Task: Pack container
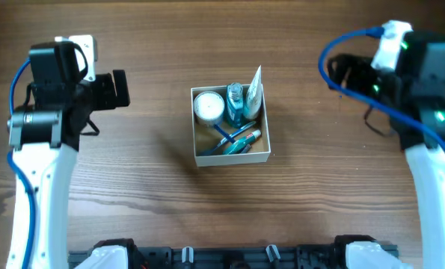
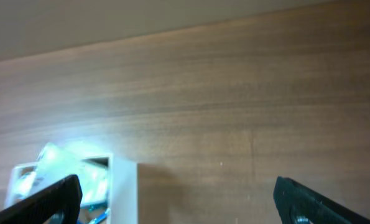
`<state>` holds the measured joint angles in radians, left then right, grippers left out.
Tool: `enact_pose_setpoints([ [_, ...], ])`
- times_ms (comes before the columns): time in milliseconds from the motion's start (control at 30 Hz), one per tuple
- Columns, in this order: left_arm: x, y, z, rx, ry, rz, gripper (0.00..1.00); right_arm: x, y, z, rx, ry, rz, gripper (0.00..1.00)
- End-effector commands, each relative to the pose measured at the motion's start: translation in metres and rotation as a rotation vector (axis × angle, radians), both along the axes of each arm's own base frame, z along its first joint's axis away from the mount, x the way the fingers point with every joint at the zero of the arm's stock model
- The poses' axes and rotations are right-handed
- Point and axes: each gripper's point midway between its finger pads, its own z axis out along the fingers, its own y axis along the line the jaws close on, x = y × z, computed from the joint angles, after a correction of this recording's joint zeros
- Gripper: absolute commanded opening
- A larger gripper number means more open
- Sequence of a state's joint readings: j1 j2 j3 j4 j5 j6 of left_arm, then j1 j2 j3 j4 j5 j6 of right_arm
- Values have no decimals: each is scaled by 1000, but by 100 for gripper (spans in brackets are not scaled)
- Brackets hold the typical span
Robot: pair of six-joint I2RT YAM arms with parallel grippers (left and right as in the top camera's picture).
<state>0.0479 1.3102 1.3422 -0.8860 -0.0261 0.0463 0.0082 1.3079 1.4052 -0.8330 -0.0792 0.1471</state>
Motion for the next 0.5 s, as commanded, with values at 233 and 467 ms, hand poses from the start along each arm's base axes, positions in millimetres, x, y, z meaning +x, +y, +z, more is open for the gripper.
enact_pose_setpoints([
  [233,-21,-21,4,-106,19,-83,100,-35,-10,20,-52,-33,-38,100],
  [467,-94,-37,14,-131,-150,-150,100,-124,-14,2,-18,-145,-84,100],
])
